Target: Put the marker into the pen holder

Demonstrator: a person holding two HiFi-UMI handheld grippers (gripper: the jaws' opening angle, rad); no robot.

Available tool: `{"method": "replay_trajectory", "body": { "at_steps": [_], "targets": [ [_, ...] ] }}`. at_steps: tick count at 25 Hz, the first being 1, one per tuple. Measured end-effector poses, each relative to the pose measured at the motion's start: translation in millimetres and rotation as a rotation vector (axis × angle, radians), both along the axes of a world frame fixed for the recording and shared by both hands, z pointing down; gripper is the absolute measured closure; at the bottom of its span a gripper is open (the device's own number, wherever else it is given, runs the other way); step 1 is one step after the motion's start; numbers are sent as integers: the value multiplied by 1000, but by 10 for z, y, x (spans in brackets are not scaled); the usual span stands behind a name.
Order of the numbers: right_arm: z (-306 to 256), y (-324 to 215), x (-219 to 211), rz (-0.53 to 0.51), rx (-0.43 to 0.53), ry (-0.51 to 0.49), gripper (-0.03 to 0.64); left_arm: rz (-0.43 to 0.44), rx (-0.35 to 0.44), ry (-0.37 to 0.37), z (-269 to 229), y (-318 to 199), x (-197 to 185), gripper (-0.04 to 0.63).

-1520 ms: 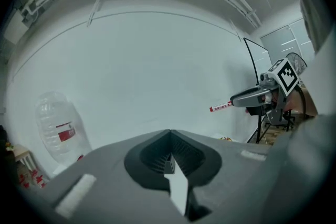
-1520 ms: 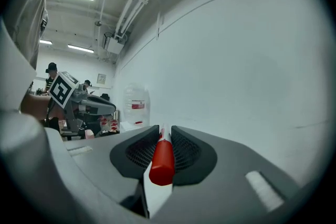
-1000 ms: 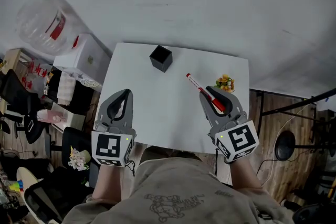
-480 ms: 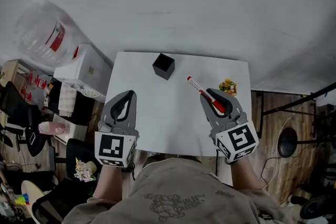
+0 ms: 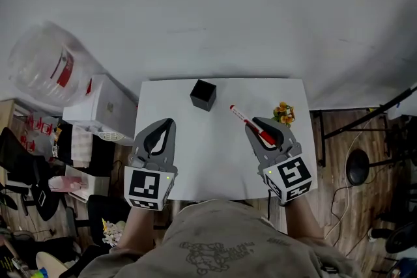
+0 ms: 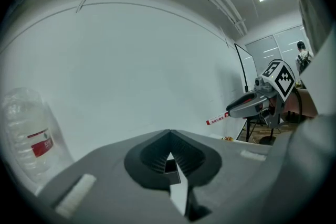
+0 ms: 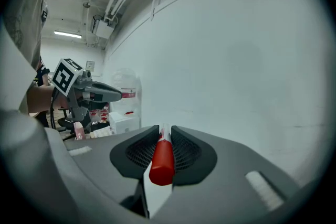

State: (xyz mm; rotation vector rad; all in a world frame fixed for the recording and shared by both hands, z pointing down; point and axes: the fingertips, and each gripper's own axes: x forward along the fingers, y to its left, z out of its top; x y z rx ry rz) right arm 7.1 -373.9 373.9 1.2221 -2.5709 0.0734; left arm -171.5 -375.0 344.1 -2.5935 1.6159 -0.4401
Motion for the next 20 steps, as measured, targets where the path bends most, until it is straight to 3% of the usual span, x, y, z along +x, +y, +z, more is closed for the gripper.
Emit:
{"method": "replay_trajectory", "body": {
  "at_steps": [10,20],
  "targets": [
    [120,-230,-460,-64,-12,153,517,8,1,31,41,-228,-276,594],
    [495,-962,-970,-176,-76,362,517,4,34,-11,30,-476,-457,594]
  ]
}}
